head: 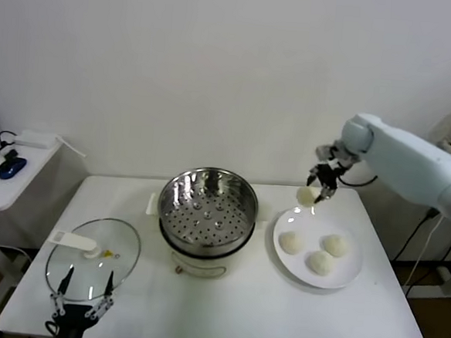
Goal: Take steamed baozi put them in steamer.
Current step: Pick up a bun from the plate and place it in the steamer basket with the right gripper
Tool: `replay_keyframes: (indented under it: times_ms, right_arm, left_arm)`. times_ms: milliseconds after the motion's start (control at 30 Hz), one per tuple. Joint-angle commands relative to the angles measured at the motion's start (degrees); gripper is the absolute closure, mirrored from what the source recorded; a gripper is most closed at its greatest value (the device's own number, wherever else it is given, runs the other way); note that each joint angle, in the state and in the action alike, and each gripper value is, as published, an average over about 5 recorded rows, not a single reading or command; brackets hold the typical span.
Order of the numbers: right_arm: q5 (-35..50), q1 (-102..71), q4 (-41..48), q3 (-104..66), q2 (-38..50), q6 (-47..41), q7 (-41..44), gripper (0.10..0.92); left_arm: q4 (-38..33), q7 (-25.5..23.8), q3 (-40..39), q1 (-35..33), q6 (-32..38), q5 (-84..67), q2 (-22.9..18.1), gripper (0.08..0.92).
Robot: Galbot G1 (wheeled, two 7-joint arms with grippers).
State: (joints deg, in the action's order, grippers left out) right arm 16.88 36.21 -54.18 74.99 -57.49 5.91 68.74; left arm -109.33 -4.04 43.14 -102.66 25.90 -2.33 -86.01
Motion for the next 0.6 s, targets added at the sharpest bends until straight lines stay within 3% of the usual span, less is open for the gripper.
replay_keyframes:
  times_ms: [33,267,600]
  right_arm:
    - [10.6,14.4,-10.8,5.6,-6.6,5.3,0.4,0.397]
    - [2.3,8.3,-7.2,4.6,-17.9,13.8,-2.1,0.388]
    - [-20.1,-5.1,19.1,-1.7,-32.1,32.0,-5.7,0.375]
  left_arm:
    - [0.0,0.0,-0.1,0.1,0.0,0.2,-0.1,0.177]
    - [0.0,0.6,0.0,1.2,-0.3,0.1,-0.3,0.177]
    - [-0.3,0.8,0.0,1.5,-0.6,0.1,-0.7,0.177]
